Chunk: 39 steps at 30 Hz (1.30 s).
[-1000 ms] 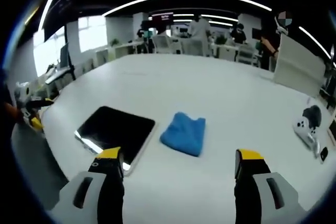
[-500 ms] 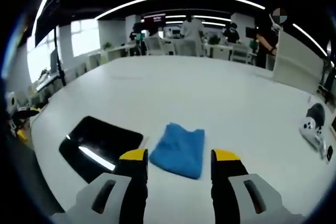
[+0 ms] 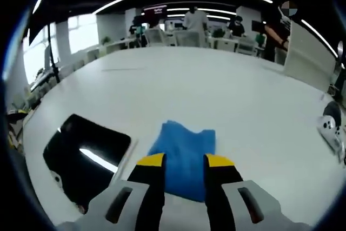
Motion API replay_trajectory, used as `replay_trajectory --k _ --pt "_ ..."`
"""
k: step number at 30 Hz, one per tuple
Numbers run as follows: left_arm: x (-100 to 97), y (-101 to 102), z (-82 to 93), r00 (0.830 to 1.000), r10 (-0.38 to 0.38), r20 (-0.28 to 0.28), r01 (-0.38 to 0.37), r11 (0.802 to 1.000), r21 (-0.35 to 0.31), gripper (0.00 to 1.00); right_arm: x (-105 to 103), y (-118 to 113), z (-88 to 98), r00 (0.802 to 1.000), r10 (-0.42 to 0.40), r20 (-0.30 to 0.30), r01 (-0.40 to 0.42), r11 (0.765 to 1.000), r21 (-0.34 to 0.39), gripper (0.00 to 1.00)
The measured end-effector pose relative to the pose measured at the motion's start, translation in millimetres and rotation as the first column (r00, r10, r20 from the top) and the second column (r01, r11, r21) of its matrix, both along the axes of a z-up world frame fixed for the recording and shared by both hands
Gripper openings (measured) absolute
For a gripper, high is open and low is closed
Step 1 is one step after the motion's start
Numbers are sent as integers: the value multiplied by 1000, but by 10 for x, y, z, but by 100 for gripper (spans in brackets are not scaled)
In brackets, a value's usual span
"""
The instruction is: Wipe the mirror surface with the cleaning cloth until all visible marks leave the cleaned area.
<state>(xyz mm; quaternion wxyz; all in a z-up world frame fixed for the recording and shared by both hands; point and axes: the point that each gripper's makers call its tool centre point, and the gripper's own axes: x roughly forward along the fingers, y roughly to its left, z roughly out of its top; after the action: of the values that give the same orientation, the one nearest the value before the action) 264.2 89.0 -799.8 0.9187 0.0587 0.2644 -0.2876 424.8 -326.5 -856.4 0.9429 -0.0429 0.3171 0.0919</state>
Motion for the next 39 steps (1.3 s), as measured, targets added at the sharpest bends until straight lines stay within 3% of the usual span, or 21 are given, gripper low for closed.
replay_trajectory --k 5,10,15,22,26,39 --pt "1 5 4 1000 1 2 -1 1000 3 100 -9 69 -147 998 10 -54 -10 1000 5 20" --pt "10 10 12 1000 9 5 -9 1000 -1 100 -20 88 -151 999 4 -49 -5 1000 -31 16" --pt "11 5 16 1000 3 9 -3 1000 -3 100 -8 100 -160 997 23 -77 -30 996 -85 1" --pt "2 -16 17 1000 -9 11 9 1000 -2 100 -28 75 -155 988 -68 -137 76 996 52 0" --pt "-4 -27 17 1000 -17 12 17 1000 0 100 -57 148 -55 985 -68 -158 89 987 135 0" --pt "12 -17 38 1000 -6 24 7 1000 -6 100 -48 355 305 990 -33 -139 60 978 201 0"
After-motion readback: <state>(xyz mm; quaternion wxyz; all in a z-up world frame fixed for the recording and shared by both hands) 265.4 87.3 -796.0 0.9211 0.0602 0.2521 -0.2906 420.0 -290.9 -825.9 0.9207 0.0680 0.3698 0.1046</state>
